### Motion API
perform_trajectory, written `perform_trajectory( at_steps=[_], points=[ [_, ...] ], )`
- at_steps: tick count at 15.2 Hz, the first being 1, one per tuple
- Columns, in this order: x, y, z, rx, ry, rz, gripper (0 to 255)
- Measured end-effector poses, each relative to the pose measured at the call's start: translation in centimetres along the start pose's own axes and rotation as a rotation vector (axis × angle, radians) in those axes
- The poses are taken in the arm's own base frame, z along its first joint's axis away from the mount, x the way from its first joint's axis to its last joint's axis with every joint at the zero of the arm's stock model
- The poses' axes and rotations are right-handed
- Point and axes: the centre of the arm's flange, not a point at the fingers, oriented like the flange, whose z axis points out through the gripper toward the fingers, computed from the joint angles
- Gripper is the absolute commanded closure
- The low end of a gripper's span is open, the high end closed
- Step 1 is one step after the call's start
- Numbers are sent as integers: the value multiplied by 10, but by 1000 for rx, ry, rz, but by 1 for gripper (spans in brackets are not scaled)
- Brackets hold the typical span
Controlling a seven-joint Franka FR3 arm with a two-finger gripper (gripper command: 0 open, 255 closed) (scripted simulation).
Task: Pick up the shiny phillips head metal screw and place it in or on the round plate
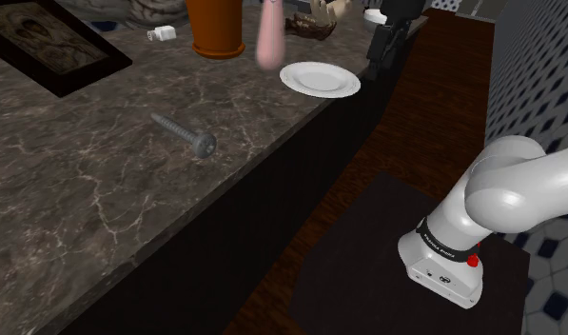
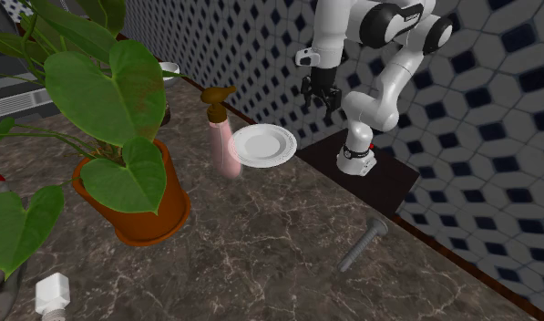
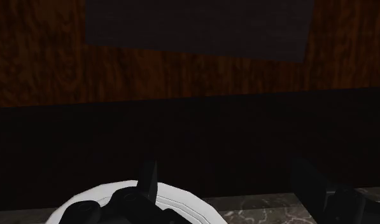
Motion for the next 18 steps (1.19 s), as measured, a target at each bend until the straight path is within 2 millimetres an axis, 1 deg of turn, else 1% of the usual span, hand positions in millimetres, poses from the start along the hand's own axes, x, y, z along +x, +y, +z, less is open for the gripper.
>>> perform_trajectory(
  at_steps=[1,2,4,6,8,9,10,11,12,18],
  points=[
    [0,0,0,0,0,0,0],
    [3,-5,1,-2,-1,-1,0],
    [15,-20,1,-8,-3,-3,0],
    [32,-46,4,-15,-6,-6,0],
    [47,-67,4,-23,-8,-9,0],
    [51,-77,4,-26,-10,-10,0],
    [61,-89,5,-30,-11,-12,0],
    [67,-99,8,-34,-13,-13,0],
    [76,-113,9,-37,-14,-15,0],
    [118,-182,16,-60,-22,-23,0]
  ],
)
